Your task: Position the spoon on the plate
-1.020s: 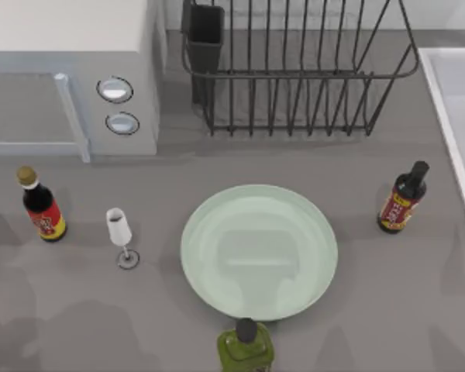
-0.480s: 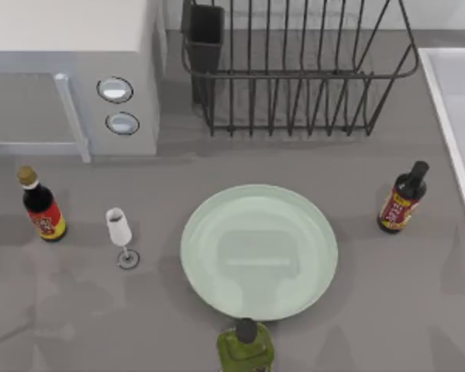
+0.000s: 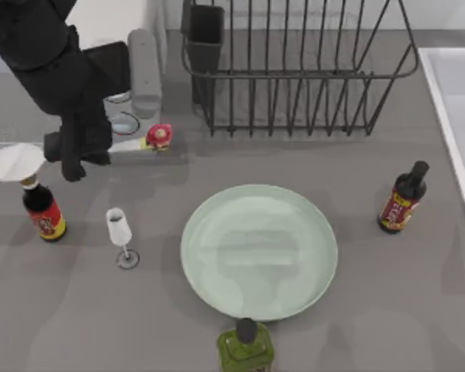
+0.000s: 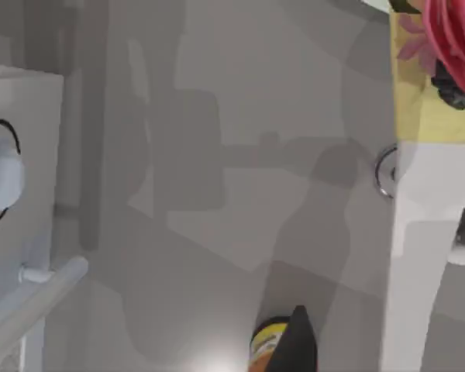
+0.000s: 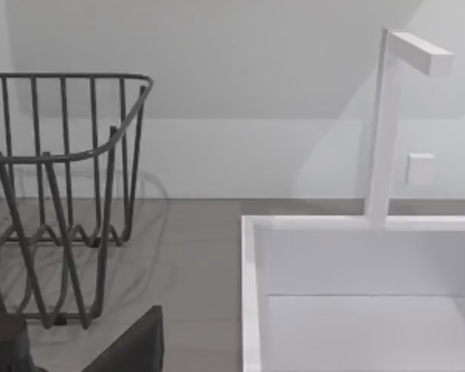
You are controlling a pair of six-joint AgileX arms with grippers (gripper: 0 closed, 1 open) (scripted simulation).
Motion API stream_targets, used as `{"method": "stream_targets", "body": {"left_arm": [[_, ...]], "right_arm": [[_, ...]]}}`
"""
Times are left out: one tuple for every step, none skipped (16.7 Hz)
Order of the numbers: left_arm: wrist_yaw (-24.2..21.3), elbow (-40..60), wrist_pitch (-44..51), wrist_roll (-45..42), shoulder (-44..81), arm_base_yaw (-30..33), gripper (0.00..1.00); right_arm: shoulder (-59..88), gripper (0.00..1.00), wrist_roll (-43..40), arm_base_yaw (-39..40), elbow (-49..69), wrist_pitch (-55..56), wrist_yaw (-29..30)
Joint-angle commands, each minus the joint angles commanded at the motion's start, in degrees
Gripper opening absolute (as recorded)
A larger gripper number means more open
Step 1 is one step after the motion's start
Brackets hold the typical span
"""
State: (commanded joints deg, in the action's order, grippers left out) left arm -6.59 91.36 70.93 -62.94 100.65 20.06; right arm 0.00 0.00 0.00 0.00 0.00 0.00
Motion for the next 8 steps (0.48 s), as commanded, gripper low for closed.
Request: {"method": "stream_targets", "body": {"left_arm": [[-0.09, 3.16, -0.08, 2.06, 2.98, 4.0, 0.0], [0.01, 6.02, -0.35, 4.18, 6.12, 7.81, 0.0], [0.33, 8.5, -0.75, 6.31, 9.28, 11.39, 0.0], [0.86, 10.61, -1.21, 8.42, 12.37, 14.68, 0.0], [1.56, 12.3, -1.67, 10.52, 15.32, 17.61, 0.0], [2.41, 13.53, -2.02, 12.62, 18.11, 20.07, 0.0], [3.34, 14.26, -2.23, 14.66, 20.68, 22.01, 0.0], [4.26, 14.58, -2.31, 16.51, 22.9, 23.43, 0.0]], "right_arm": [[0.0, 1.0, 0.0, 0.0, 0.0, 0.0, 0.0], [0.0, 1.0, 0.0, 0.0, 0.0, 0.0, 0.0], [0.0, 1.0, 0.0, 0.0, 0.0, 0.0, 0.0], [0.0, 1.0, 0.0, 0.0, 0.0, 0.0, 0.0], [0.0, 1.0, 0.0, 0.0, 0.0, 0.0, 0.0], [0.0, 1.0, 0.0, 0.0, 0.0, 0.0, 0.0], [0.0, 1.0, 0.0, 0.0, 0.0, 0.0, 0.0], [0.0, 1.0, 0.0, 0.0, 0.0, 0.0, 0.0]]}}
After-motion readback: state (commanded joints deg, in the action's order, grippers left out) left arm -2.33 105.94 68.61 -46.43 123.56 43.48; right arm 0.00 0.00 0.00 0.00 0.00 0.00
